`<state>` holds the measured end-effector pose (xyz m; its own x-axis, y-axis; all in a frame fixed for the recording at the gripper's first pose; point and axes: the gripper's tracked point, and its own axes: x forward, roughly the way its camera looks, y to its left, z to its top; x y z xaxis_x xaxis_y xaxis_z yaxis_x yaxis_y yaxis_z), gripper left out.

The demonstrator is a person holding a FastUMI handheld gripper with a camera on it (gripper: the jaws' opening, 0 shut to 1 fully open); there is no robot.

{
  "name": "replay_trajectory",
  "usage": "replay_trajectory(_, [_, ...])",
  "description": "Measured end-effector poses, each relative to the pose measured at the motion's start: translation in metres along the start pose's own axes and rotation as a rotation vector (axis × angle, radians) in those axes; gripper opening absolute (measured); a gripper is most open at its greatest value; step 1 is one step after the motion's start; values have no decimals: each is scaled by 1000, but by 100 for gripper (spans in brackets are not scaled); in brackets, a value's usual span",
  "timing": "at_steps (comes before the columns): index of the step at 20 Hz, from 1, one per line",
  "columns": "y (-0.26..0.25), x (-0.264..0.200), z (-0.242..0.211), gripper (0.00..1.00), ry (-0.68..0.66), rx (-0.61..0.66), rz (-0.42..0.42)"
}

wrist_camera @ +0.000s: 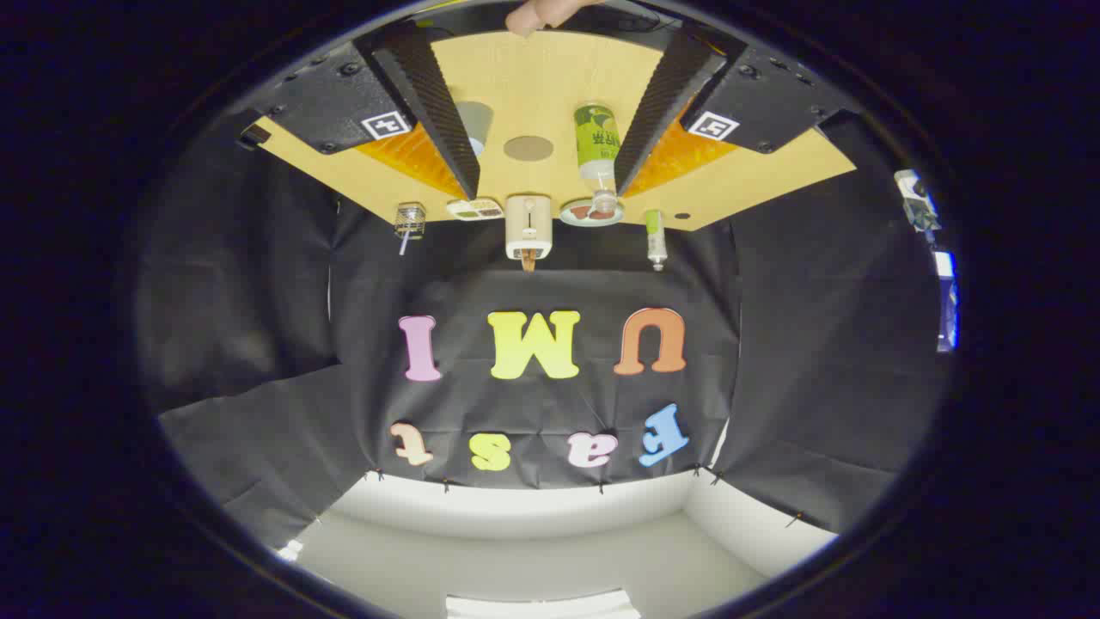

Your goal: Take the bottle from table, then pour the juice into the cup, finally place the bottle on the coaster

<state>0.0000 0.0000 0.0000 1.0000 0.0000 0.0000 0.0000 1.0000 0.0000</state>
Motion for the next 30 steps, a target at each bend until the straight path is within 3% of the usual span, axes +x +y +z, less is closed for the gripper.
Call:
replay_trajectory(20, [30,6,-21,100,21,-2,21])
replay_trajectory(30, [52,41,-46,100,22,-37,-10])
